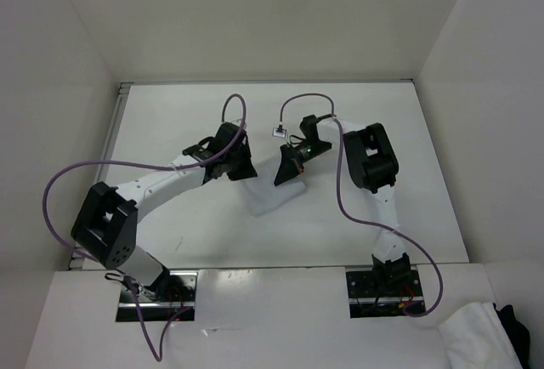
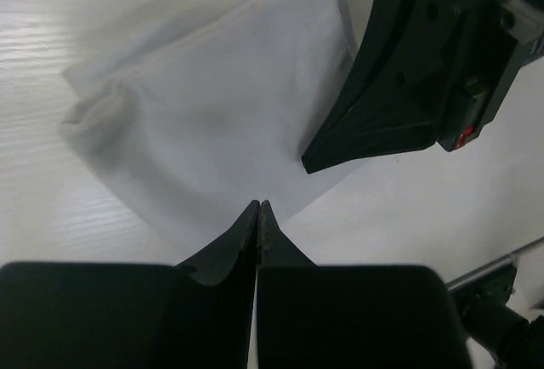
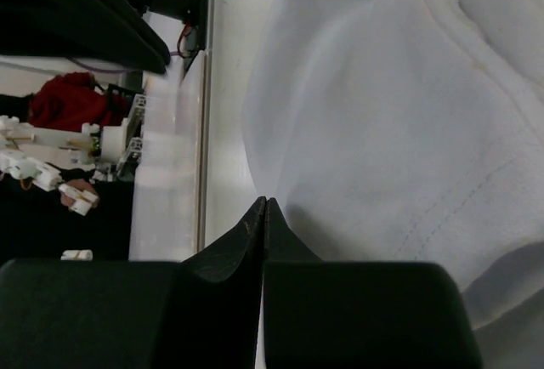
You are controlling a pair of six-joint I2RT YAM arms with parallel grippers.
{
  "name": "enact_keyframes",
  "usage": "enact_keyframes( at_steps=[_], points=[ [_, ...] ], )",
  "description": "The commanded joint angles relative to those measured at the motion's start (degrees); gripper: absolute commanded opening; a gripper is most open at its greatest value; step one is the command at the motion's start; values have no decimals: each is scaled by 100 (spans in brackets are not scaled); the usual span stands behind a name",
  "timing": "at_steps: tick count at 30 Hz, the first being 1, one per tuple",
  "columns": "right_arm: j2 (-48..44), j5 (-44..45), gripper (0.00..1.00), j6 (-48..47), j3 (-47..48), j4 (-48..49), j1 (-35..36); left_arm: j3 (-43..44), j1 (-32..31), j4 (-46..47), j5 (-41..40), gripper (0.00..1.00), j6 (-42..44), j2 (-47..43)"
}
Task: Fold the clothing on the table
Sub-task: Fold the skirt
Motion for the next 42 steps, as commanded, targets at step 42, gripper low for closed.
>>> enact_keyframes(
  at_steps=[42],
  points=[
    [-588, 520, 2, 1558, 70, 1224, -93, -461, 1346, 1628, 4091, 22, 1931, 829]
  ],
)
